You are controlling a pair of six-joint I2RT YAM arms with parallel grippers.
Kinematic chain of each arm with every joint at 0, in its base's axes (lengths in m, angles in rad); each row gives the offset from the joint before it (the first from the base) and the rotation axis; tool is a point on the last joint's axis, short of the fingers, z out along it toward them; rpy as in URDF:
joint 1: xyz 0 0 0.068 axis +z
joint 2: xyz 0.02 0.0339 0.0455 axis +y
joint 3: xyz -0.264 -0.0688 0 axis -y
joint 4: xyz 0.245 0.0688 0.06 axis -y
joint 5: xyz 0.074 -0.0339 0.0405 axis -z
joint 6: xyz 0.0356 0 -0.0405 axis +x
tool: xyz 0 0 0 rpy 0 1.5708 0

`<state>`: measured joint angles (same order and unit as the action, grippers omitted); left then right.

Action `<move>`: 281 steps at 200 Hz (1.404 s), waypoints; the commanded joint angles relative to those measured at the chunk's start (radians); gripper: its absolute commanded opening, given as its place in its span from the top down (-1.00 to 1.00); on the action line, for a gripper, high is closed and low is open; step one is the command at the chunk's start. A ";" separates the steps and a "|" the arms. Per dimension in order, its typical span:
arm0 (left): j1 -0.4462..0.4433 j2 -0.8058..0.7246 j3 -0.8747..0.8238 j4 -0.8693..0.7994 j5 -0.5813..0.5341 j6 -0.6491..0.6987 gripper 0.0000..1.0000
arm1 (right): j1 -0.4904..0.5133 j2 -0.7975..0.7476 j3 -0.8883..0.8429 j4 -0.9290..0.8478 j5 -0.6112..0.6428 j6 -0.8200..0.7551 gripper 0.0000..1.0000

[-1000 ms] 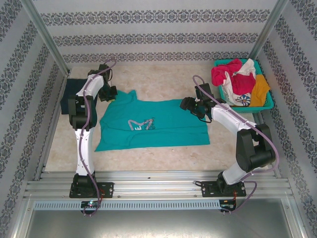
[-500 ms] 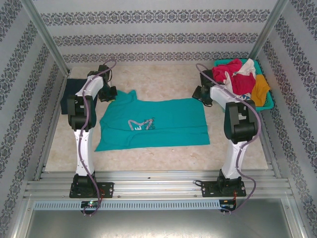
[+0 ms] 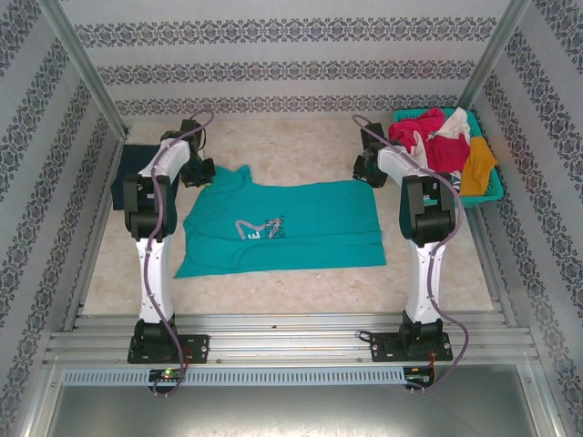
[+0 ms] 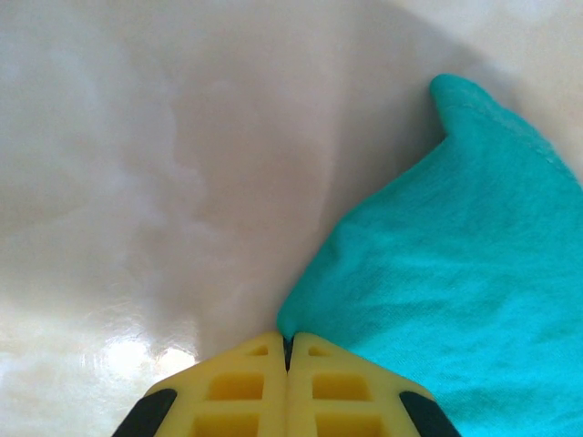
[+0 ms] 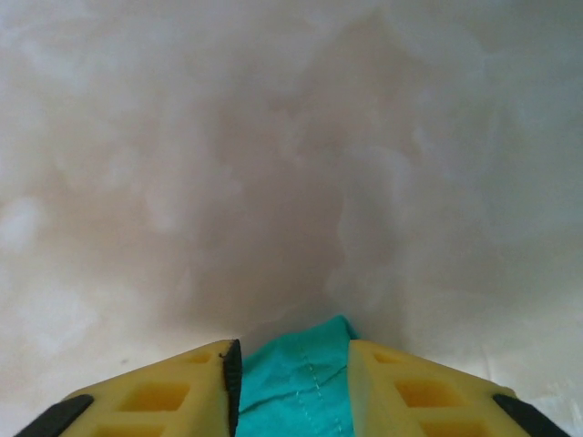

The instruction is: Fold and stack the t-shirts

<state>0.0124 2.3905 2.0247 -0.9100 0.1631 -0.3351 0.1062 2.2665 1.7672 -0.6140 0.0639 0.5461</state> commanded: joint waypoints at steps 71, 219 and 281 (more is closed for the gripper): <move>-0.014 0.026 -0.018 -0.044 -0.024 0.028 1.00 | -0.026 0.095 0.134 -0.104 0.015 -0.037 0.32; -0.013 -0.221 -0.169 0.118 0.025 0.000 1.00 | -0.026 -0.161 -0.103 0.048 -0.001 -0.062 1.00; -0.013 -0.427 -0.380 0.191 0.042 -0.027 1.00 | -0.025 -0.352 -0.293 0.104 -0.015 -0.071 1.00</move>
<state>0.0067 2.0472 1.7294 -0.7666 0.1913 -0.3351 0.0807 2.0010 1.5391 -0.5369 0.0597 0.4934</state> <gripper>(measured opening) 0.040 0.044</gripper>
